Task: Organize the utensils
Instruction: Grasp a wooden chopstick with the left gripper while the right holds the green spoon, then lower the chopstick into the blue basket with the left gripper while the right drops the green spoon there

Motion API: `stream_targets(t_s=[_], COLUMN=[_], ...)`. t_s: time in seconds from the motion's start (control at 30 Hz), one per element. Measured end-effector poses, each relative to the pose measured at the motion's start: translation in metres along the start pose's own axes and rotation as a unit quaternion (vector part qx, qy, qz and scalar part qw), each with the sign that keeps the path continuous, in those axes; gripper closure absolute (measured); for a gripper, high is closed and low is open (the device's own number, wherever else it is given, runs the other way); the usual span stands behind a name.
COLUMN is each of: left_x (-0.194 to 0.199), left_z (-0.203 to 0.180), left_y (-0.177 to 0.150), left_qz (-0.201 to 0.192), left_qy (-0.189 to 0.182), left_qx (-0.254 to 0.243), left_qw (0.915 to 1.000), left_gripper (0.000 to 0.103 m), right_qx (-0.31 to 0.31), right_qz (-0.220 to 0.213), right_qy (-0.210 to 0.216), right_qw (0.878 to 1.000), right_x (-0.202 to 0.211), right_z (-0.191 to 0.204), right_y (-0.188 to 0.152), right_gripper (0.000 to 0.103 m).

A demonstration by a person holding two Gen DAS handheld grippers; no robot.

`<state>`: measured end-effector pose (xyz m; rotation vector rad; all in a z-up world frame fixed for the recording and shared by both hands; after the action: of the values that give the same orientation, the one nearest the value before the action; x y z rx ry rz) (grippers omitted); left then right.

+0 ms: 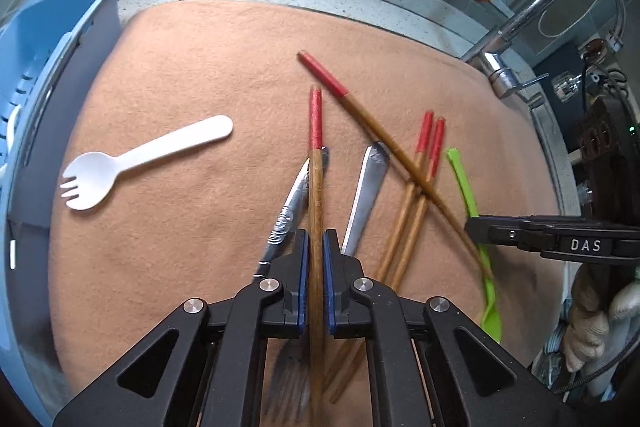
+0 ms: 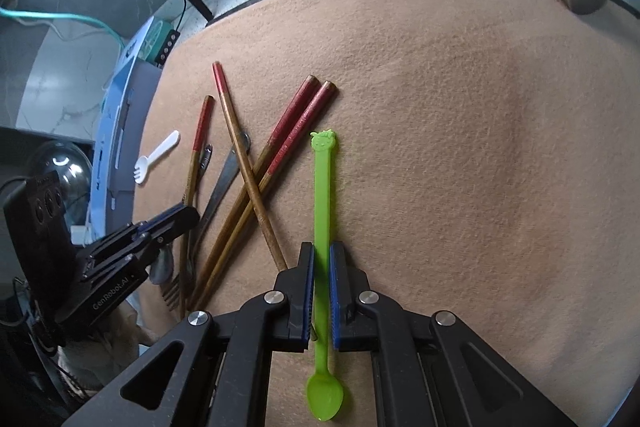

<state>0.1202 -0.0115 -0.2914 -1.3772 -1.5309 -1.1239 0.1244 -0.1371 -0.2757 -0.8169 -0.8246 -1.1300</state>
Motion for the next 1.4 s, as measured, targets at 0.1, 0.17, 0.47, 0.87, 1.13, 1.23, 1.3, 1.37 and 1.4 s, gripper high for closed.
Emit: stream_targets(t_s=[0.1, 0.17, 0.47, 0.87, 1.13, 1.23, 1.3, 1.37, 1.4], left_x=[0.005, 0.011, 0.045, 0.104, 0.126, 0.129, 0.129, 0.126, 0.124], left_z=[-0.001, -0.001, -0.001, 0.076, 0.151, 0.172, 0.183, 0.193, 0.197], left_y=[-0.003, -0.005, -0.002, 0.005, 0.015, 0.019, 0.023, 0.025, 0.026], left_qz=[-0.006, -0.010, -0.041, -0.095, -0.106, -0.104, -0.101, -0.097, -0.094], left_qy=[-0.015, -0.025, -0.039, -0.002, 0.025, 0.035, 0.032, 0.034, 0.035], left_qx=[0.006, 0.008, 0.001, 0.032, 0.073, 0.084, 0.090, 0.096, 0.098], left_qw=[0.9999, 0.9996, 0.9984, 0.9950, 0.9914, 0.9905, 0.9903, 0.9901, 0.9901], left_gripper=[0.097, 0.097, 0.097, 0.097, 0.097, 0.097, 0.097, 0.097, 0.097], right_qx=[-0.017, -0.025, 0.000, 0.093, 0.127, 0.133, 0.135, 0.140, 0.140], right_qz=[-0.008, -0.013, -0.044, -0.061, -0.051, -0.044, -0.039, -0.034, -0.033], right_qy=[0.019, 0.026, 0.043, 0.078, 0.090, 0.090, 0.090, 0.084, 0.080], right_qw=[1.000, 0.999, 0.998, 0.991, 0.987, 0.986, 0.986, 0.986, 0.986], right_x=[0.005, 0.009, 0.038, 0.038, 0.011, -0.005, -0.014, -0.028, -0.034], right_z=[-0.004, -0.006, 0.031, 0.163, 0.237, 0.262, 0.274, 0.287, 0.291], right_y=[-0.004, -0.008, -0.002, 0.042, 0.067, 0.079, 0.083, 0.090, 0.093], right_gripper=[0.097, 0.097, 0.097, 0.097, 0.097, 0.097, 0.097, 0.097, 0.097])
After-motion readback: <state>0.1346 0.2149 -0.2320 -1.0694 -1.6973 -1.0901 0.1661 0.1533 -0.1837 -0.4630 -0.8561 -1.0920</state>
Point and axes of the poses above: each gripper's, at about its wrist camera, not at the fingertips, and x roughly against the way its jaws point, z to its left, y to its top, the point moved 10 cm from there along -x, roughly the way its jaws point, and after that the axes turned 13 degrees about z, right-handed, at the moved point
